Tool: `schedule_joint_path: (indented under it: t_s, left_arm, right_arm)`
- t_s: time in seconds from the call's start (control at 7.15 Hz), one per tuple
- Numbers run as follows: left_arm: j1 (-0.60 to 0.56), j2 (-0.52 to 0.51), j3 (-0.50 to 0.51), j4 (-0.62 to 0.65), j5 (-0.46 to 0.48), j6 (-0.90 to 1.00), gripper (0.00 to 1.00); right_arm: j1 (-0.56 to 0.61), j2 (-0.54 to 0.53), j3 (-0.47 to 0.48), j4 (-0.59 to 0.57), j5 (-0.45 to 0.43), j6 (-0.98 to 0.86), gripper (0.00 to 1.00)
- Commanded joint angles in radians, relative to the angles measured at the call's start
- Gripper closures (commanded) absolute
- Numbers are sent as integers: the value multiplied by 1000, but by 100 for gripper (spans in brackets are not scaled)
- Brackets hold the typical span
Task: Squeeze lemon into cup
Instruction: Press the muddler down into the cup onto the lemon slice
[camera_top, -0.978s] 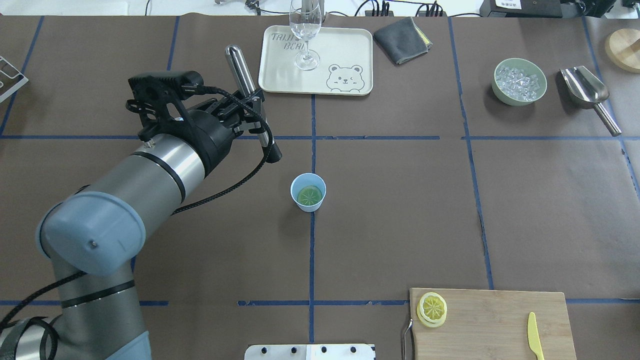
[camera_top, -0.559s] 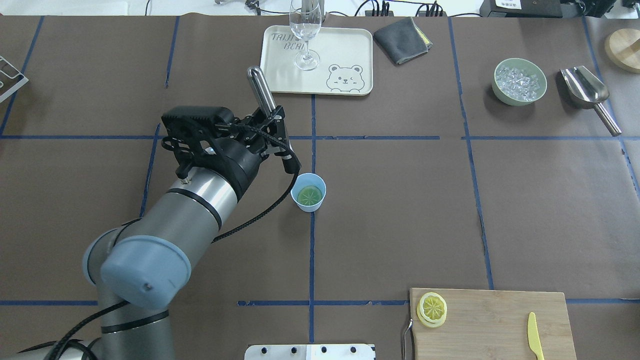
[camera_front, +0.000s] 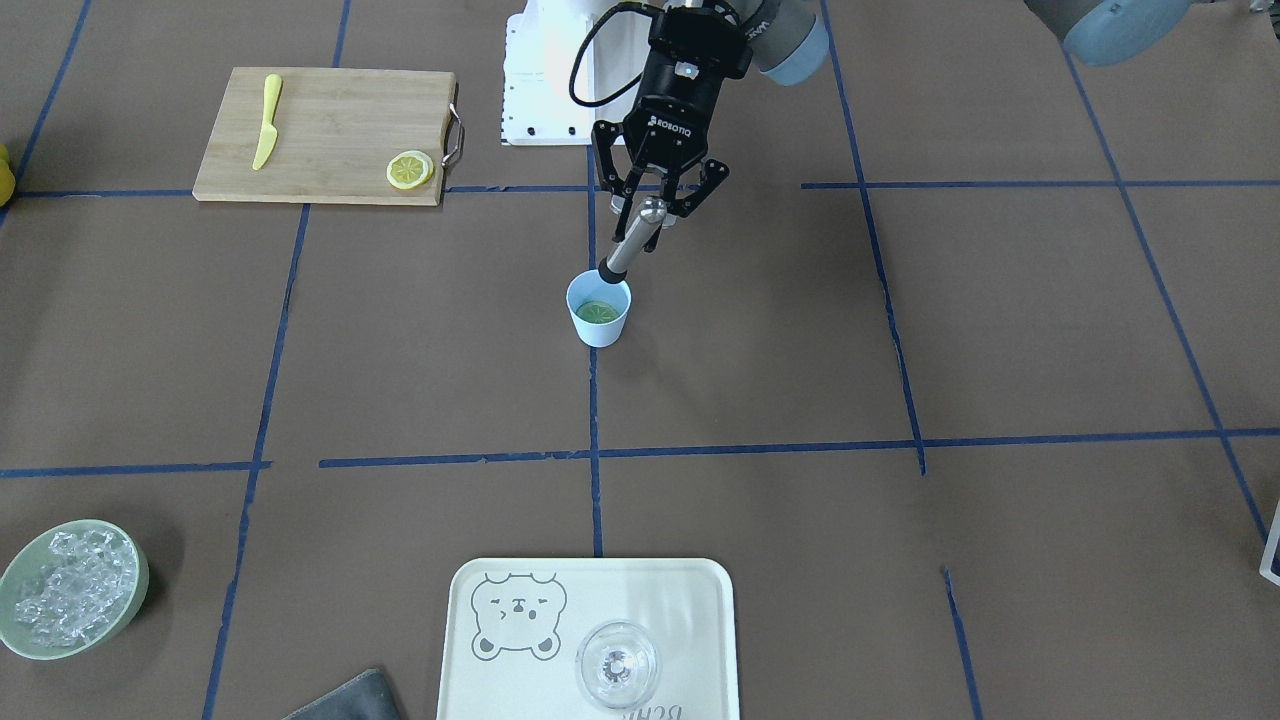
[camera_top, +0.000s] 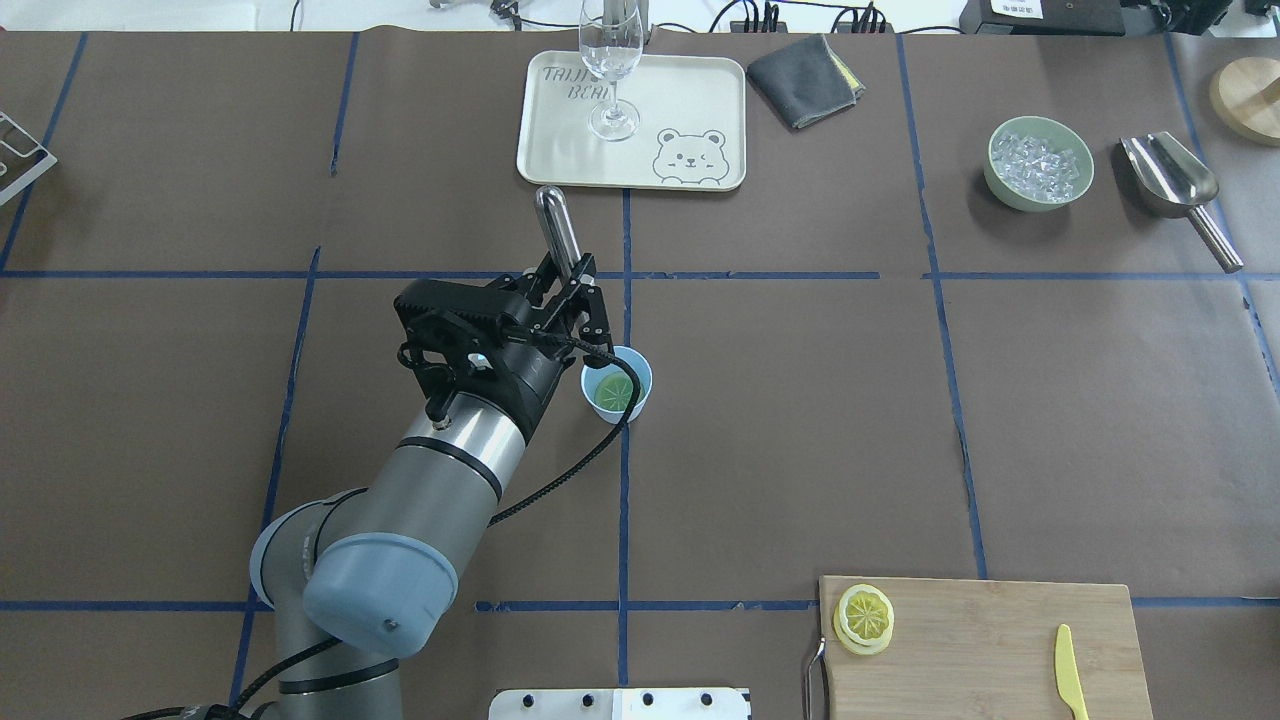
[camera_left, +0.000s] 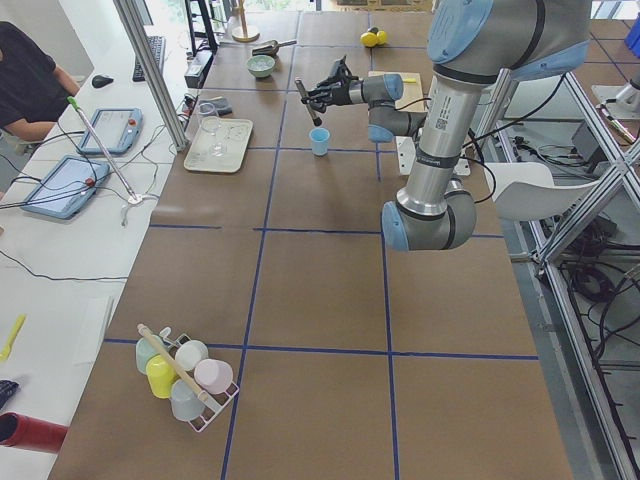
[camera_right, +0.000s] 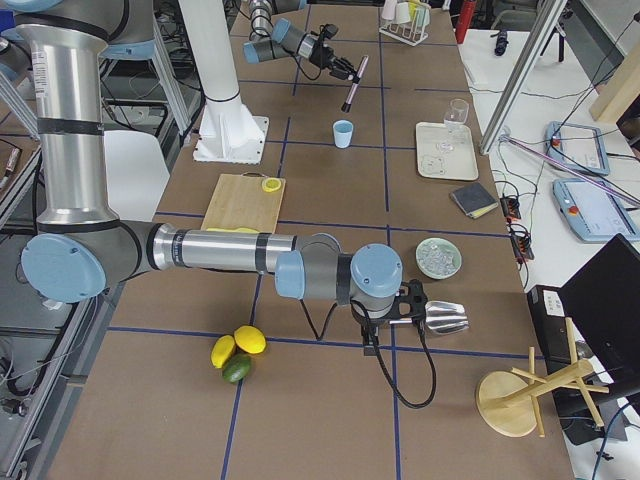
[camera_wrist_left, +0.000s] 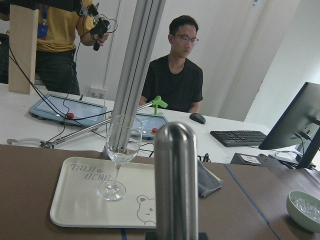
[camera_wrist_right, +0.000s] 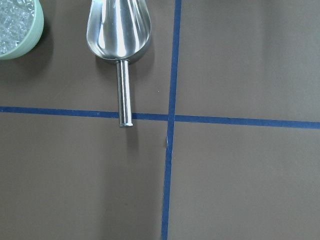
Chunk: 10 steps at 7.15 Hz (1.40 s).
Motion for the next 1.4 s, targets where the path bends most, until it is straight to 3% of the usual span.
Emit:
schedule_joint_path:
  t_s: [0.0,0.28,1.26]
  left_arm:
    - [24,-12,35,-3,82,1,100]
    - [49,-23,77,-5,140,1,100]
    - [72,-60,172,-19,141,-9,100]
  right_arm:
    - [0,0,1,1,0,0,0]
    - [0,0,-4,1,0,0,0]
    - [0,-1,-8,1,0,0,0]
